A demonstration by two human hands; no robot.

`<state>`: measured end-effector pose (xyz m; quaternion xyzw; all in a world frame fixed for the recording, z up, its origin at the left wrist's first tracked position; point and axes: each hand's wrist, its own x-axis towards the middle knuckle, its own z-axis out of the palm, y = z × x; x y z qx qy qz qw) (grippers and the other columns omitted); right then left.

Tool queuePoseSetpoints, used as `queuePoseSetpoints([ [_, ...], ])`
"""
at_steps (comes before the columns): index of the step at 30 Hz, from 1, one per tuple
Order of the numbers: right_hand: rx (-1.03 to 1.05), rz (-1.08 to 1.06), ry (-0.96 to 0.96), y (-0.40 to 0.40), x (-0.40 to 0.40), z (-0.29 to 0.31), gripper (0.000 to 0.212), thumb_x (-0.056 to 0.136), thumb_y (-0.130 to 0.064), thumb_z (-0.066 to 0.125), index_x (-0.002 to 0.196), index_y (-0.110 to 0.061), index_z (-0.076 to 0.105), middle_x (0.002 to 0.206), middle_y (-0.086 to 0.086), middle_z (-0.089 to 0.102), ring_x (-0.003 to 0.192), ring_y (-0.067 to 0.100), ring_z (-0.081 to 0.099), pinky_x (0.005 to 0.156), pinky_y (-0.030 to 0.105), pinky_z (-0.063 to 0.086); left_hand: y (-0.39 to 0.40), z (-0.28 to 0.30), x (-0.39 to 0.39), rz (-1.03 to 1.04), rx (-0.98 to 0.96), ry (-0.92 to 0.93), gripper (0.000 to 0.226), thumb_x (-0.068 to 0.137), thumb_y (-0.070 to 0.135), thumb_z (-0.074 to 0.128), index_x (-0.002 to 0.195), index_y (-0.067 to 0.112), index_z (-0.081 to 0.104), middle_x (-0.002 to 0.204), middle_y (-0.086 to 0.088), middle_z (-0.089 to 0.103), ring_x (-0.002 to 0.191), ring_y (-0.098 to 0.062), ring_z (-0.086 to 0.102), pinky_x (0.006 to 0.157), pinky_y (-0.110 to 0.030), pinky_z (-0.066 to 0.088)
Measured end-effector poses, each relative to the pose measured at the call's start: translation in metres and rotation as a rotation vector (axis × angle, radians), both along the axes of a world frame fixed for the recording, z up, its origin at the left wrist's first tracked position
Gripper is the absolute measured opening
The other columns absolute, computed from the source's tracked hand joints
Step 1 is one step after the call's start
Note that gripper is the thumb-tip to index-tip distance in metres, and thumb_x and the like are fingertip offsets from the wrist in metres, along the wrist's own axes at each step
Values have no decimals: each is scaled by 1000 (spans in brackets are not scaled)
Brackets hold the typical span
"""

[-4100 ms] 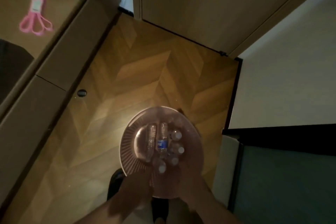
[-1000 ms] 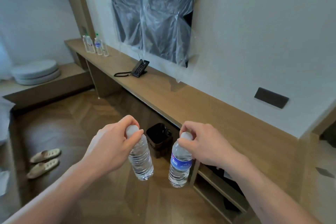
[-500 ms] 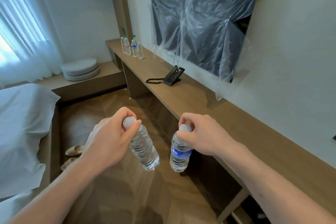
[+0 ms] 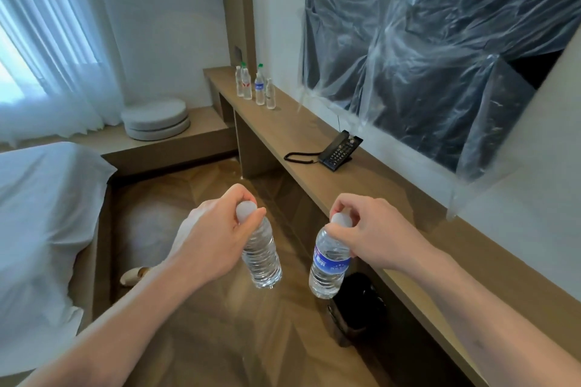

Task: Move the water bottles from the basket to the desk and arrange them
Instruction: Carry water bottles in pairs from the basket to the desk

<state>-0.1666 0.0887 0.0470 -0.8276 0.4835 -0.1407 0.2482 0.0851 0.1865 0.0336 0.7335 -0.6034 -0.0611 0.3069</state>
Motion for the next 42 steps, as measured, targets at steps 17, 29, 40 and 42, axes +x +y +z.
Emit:
queuePoseSetpoints([
  [17, 9, -64, -125, -140, 172, -14, 23, 92, -53, 69, 89, -31, 62, 83, -10, 68, 83, 8, 71, 54, 17, 52, -156, -4, 173, -2, 31, 36, 21, 98, 57, 57, 97, 36, 57, 79, 17, 66, 70, -9, 64, 57, -25, 45],
  [29, 96, 9, -100, -306, 306, -58, 17, 91, -49, 69, 91, -32, 63, 79, -10, 64, 76, 7, 63, 51, 16, 45, -312, -31, 291, 74, 156, -12, 24, 97, 60, 54, 103, 38, 48, 76, 10, 65, 71, -14, 62, 64, -41, 55],
  [40, 99, 99, -118, -464, 410, -43, 16, 94, -50, 70, 103, -38, 64, 95, -17, 67, 91, 8, 69, 68, 27, 66, -439, -23, 404, 183, 86, 47, 24, 95, 61, 57, 99, 38, 50, 82, 17, 64, 74, -10, 64, 64, -38, 59],
  [42, 102, 97, -112, -491, 427, -41, 16, 92, -50, 70, 102, -39, 64, 94, -16, 68, 91, 10, 70, 67, 29, 66, -465, -22, 423, 186, 85, 55, 23, 96, 58, 59, 97, 37, 51, 79, 15, 64, 71, -10, 62, 61, -36, 56],
])
